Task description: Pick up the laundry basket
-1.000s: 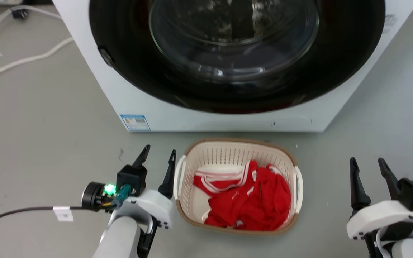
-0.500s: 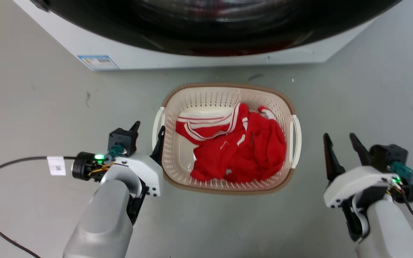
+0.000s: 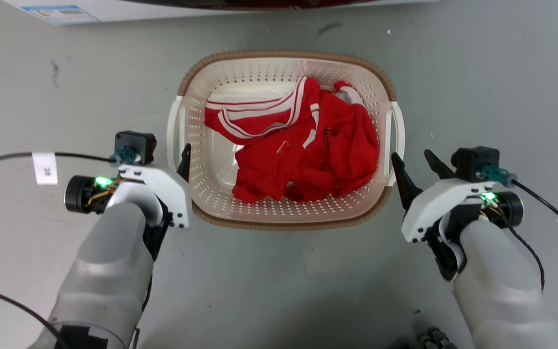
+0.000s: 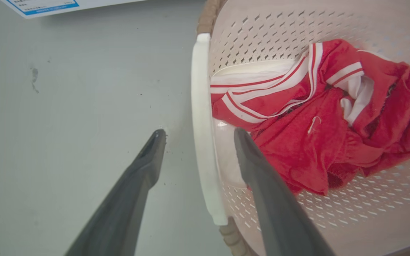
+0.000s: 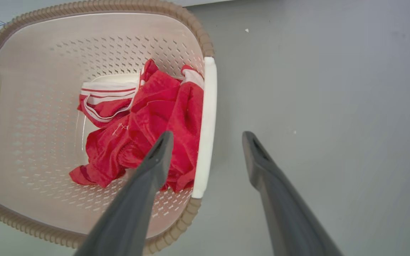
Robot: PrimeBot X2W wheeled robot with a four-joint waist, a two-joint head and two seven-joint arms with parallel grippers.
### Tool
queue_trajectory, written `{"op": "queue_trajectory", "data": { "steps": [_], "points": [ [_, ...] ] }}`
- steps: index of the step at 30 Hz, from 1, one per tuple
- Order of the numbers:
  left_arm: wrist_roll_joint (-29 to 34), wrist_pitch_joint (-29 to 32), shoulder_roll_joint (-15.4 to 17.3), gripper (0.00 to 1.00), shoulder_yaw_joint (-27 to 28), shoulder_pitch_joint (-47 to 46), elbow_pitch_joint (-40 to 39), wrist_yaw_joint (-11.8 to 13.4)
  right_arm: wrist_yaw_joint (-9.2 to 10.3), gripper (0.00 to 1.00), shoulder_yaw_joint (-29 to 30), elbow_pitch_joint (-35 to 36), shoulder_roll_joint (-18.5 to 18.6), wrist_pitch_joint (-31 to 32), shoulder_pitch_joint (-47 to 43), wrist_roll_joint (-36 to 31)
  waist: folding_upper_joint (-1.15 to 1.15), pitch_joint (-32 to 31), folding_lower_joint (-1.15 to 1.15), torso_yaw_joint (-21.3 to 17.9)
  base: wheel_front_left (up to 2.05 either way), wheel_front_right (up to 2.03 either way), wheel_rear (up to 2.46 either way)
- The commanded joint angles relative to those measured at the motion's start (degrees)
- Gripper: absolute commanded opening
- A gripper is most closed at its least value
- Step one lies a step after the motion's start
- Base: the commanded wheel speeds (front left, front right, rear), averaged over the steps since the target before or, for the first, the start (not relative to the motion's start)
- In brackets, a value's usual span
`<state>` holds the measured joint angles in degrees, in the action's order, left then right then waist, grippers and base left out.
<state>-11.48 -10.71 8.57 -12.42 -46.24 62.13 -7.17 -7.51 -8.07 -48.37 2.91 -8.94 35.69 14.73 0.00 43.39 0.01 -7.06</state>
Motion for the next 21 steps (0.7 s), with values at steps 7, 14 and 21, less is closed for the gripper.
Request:
{"op": "queue_trajectory", "data": {
  "steps": [7, 14, 21],
  "points": [
    [-2.65, 5.02, 0.96, 1.00, -2.87, -7.70, 4.49, -0.30, 0.04, 1.00, -5.94, -8.60, -0.03, 2.57, 9.13, 4.49, 0.00, 3.81, -0.01, -0.88, 0.00, 0.00, 0.00],
    [-7.62, 12.01, 2.44, 1.00, -7.23, -11.78, 5.95, -0.32, 0.04, 1.00, -10.31, -14.44, -0.04, 5.66, 16.37, 7.66, 0.00, 5.66, -0.01, -0.75, 0.00, 0.00, 0.00],
    [-13.60, 17.56, 2.88, 0.00, -11.94, -12.82, 4.58, -0.30, 0.04, 0.00, -12.86, -18.47, -0.03, 7.85, 20.30, 10.37, 0.00, 6.37, -0.01, -0.25, 0.00, 0.00, 0.00]
  ]
}}
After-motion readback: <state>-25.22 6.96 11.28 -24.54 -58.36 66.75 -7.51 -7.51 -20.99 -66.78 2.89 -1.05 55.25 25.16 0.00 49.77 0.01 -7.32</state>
